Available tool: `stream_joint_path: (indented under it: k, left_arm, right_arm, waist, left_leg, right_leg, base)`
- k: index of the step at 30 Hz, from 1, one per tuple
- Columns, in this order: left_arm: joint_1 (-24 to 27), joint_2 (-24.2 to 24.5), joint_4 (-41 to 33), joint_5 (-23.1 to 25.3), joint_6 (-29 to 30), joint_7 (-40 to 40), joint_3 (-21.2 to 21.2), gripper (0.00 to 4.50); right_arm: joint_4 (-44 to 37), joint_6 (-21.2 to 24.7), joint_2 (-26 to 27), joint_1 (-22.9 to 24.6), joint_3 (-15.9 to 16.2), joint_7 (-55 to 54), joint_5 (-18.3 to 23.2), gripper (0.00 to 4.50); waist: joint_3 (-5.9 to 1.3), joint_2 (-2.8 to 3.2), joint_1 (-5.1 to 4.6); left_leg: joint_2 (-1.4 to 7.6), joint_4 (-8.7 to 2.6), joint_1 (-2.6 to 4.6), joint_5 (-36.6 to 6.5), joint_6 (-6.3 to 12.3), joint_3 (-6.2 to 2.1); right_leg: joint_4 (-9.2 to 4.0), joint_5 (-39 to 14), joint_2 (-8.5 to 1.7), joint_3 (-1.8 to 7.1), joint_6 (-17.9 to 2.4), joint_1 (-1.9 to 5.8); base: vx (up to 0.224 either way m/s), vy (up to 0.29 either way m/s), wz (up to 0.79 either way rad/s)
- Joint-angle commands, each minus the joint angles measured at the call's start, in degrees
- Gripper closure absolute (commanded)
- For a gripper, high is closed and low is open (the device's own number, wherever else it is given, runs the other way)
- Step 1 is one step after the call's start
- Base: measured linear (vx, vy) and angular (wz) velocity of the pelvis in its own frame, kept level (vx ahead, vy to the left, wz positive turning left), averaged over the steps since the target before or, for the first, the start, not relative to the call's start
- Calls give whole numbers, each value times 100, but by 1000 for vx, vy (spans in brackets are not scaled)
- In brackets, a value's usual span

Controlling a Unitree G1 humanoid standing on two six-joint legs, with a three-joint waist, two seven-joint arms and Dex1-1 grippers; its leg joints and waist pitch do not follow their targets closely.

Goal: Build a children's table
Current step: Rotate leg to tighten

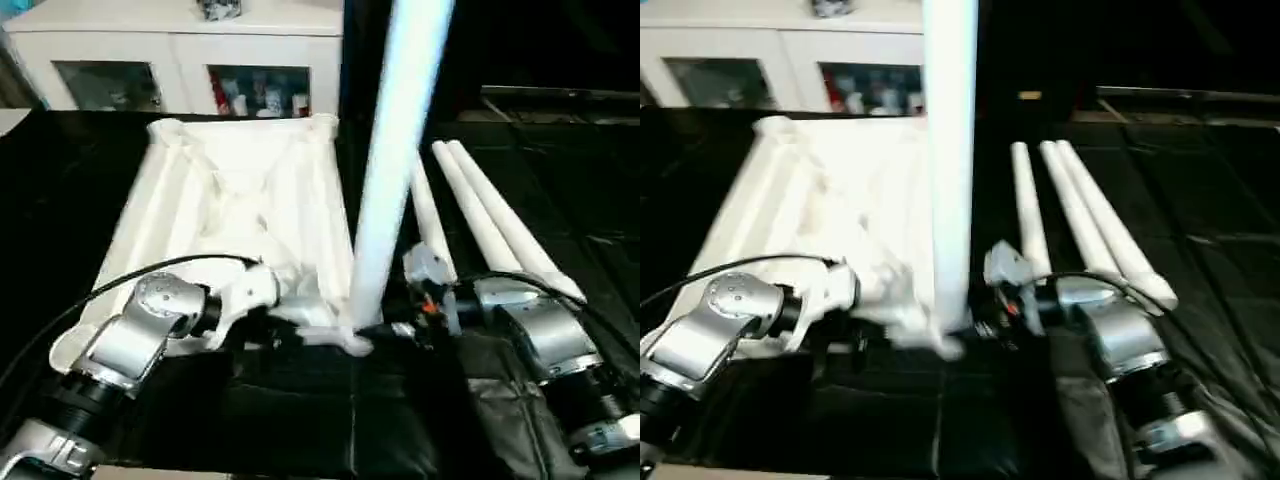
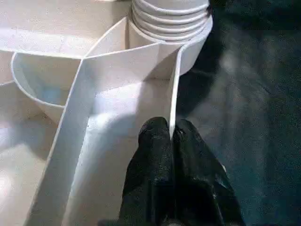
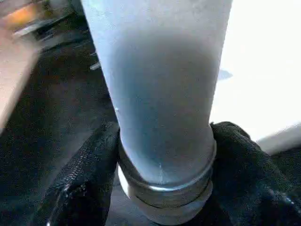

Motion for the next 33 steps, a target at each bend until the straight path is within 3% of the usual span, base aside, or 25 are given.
stream_joint_path:
  k: [1,2,3,5,6,9,14,15,19,22,26,30,31,33]
  left_arm:
    - [47,-581,-570,-395,827,870,330,450]
    - [47,-581,-570,-395,827,870,330,450]
    - [92,-751,-714,-382,1046,1146,413,450]
    - [137,-933,-845,-332,1241,1458,497,450]
    - [164,-1065,-919,-309,1386,1661,563,450]
    - [230,-1503,-1136,-130,1716,2376,746,450]
    - [227,-1756,-1352,-35,1959,2762,706,450]
    - [223,-1744,-1358,-27,1953,2756,684,450]
    - [215,-1546,-1320,3,1875,2629,626,450]
    - [207,-1444,-1272,5,1825,2521,636,450]
    - [186,-1131,-1163,-40,1592,2133,591,450]
    - [145,-757,-944,-39,1161,1628,474,450]
    - [157,-524,-849,-44,752,1204,369,450]
    - [185,-350,-812,-52,497,889,280,450]
  right_arm:
    - [139,278,764,1,107,-1050,-73,185]
    - [139,278,764,1,107,-1050,-73,185]
    - [193,372,995,-12,88,-1364,-103,185]
    - [239,471,1240,-28,58,-1708,-155,185]
    - [292,511,1405,-60,21,-1944,-173,185]
    - [534,660,1891,-251,-155,-2868,-311,185]
    - [726,329,2135,-345,-277,-3263,-447,185]
    - [729,322,2124,-346,-279,-3264,-452,129]
    - [612,313,1991,-312,-351,-3077,-394,113]
    - [556,228,1859,-277,-353,-2938,-382,73]
    - [471,61,1489,-231,-446,-2543,-315,42]
    - [406,-149,941,-199,-408,-1870,-312,11]
    - [395,-347,650,-195,-359,-1412,-319,11]
    - [360,-446,457,-192,-319,-1073,-285,4]
  waist:
    - [-346,-10,-55]
    - [-330,-5,-96]
    - [-332,-18,-135]
    - [-340,-11,-172]
    - [-346,-8,-180]
    - [-350,-29,-245]
    - [-385,-34,-261]
    - [-384,-21,-254]
    - [-378,-10,-254]
    - [-366,3,-251]
    - [-370,33,-232]
    - [-376,13,-179]
    - [-377,17,-168]
    - [-377,23,-87]
  left_leg:
    - [543,-468,18,-1152,127,-282]
    - [538,-478,3,-1157,117,-290]
    - [501,-463,7,-1249,112,-296]
    - [487,-447,-5,-1087,179,-278]
    - [471,-432,30,-1038,237,-263]
    - [469,-429,10,-899,278,-252]
    - [475,-408,-2,-646,414,-233]
    - [478,-410,-1,-621,468,-235]
    - [477,-409,-2,-667,519,-236]
    - [480,-421,14,-836,471,-238]
    - [488,-422,21,-834,468,-248]
    - [473,-399,17,-721,560,-230]
    - [480,-400,16,-723,559,-231]
    - [493,-398,41,-767,585,-227]
  right_leg:
    - [-510,-2089,-707,433,-937,331]
    - [-521,-2083,-697,424,-971,318]
    - [-572,-2365,-711,401,-871,337]
    - [-579,-2286,-701,427,-831,328]
    - [-600,-2232,-682,430,-846,296]
    - [-576,-2011,-660,420,-925,305]
    - [-510,-1406,-658,437,-1041,315]
    - [-498,-1295,-650,434,-1065,314]
    - [-498,-1241,-657,433,-1083,323]
    - [-526,-1453,-654,435,-1017,315]
    - [-504,-1267,-642,434,-1052,312]
    - [-483,-1096,-646,437,-1102,320]
    - [-478,-1112,-650,435,-1109,323]
    - [-491,-1248,-642,436,-1033,306]
  base:
    - [0,0,0]
    - [0,0,0]
    - [0,0,0]
    - [0,0,0]
    - [0,0,0]
    - [0,0,0]
    - [0,0,0]
    - [0,0,0]
    - [0,0,0]
    - [0,0,0]
    - [0,0,0]
    - [0,0,0]
    - [0,0,0]
    - [0,0,0]
